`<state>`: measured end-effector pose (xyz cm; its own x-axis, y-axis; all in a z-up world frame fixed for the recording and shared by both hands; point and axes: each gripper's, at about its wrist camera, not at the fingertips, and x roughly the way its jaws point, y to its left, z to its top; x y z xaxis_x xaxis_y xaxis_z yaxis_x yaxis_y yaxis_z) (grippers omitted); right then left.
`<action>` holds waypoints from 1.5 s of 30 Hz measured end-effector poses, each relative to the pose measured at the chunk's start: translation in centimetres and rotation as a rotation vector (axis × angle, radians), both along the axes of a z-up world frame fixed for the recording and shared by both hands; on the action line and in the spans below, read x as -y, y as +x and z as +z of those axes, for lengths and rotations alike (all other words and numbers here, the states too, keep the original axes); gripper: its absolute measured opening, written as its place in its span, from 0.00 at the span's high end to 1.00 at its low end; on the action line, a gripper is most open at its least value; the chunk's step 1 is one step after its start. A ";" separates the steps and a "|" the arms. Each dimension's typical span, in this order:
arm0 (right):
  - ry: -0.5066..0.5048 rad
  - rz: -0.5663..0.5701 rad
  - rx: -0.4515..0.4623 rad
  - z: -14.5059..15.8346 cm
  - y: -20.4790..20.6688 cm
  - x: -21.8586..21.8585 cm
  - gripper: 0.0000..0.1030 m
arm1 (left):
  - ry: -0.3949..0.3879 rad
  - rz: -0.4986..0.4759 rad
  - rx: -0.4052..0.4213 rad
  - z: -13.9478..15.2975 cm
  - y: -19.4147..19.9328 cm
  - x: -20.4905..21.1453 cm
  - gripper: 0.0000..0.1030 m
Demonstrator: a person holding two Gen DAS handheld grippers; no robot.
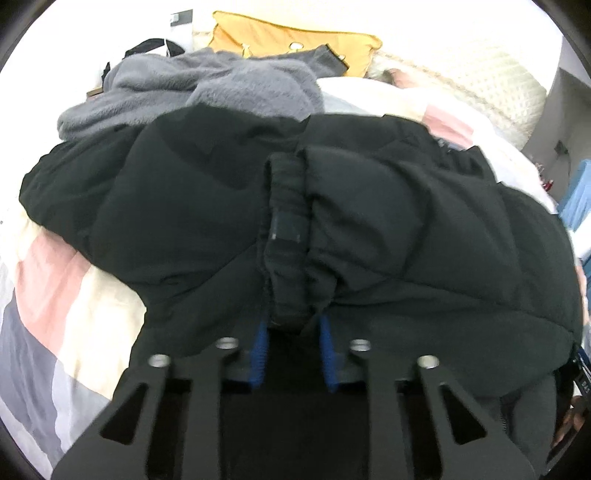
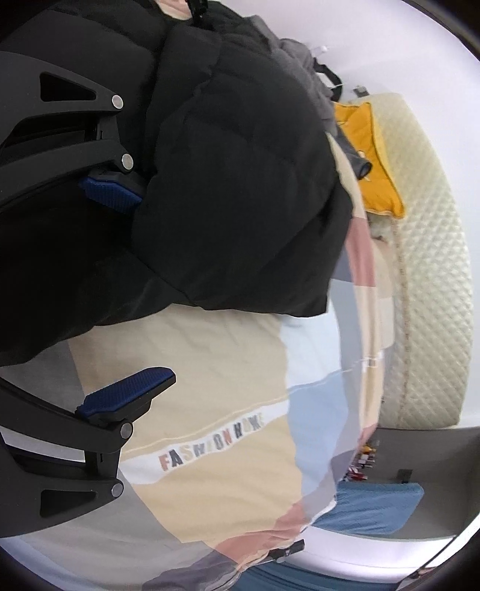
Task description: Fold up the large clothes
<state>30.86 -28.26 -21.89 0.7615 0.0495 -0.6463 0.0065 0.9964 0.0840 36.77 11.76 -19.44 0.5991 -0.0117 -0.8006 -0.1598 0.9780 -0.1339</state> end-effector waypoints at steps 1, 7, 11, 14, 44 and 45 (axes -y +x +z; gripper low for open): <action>0.001 -0.006 0.009 0.1 -0.1 0.0 0.24 | -0.006 -0.005 0.008 0.4 -0.2 0.0 0.89; -0.003 -0.015 0.016 0.1 0.4 0.2 0.24 | -0.001 -0.009 0.024 1.4 -0.4 -0.5 0.90; -0.019 -0.022 -0.024 -1.2 0.9 0.1 0.24 | -0.001 -0.003 -0.003 0.4 0.1 -0.6 0.90; -0.003 -0.030 -0.041 -1.6 1.0 0.2 0.24 | 0.013 -0.012 -0.002 0.3 -0.1 -0.2 0.90; 0.084 0.103 0.274 10.8 -20.0 -4.5 0.23 | 0.109 -0.196 0.279 11.6 -19.4 7.2 0.30; 0.075 0.108 0.281 10.8 -20.7 -4.8 0.23 | 0.120 -0.195 0.287 11.8 -20.2 7.5 0.25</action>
<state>10.12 -23.46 -11.13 0.8977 0.1794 -0.4024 -0.1329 0.9810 0.1410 16.55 4.28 -7.65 0.7954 -0.0640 -0.6027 0.0588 0.9979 -0.0284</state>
